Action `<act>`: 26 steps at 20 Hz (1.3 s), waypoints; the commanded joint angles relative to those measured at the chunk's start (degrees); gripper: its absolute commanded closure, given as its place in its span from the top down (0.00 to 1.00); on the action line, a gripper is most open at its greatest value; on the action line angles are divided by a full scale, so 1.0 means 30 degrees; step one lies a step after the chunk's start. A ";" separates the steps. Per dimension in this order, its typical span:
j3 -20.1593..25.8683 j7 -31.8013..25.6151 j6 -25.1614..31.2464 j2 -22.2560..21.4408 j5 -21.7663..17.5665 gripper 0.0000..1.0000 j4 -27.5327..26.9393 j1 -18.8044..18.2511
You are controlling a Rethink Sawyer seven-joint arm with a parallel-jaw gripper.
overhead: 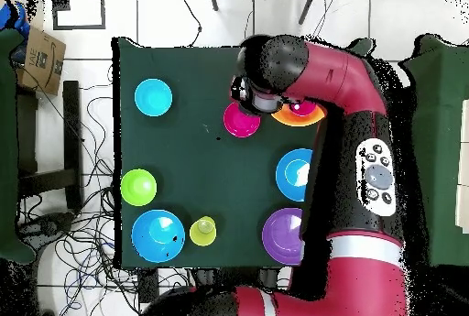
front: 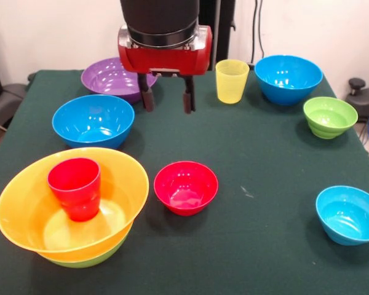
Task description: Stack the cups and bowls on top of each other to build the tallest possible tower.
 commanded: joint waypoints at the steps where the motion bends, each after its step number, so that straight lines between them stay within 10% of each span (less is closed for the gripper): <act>1: -0.1746 0.5329 -0.1709 0.1060 -0.1149 1.00 0.1704 0.1032; 13: -0.4275 0.8155 -0.1761 0.1476 -0.1044 1.00 0.1549 0.2064; 26: -0.3401 0.9117 -0.4857 0.1789 0.0722 1.00 0.2704 0.1758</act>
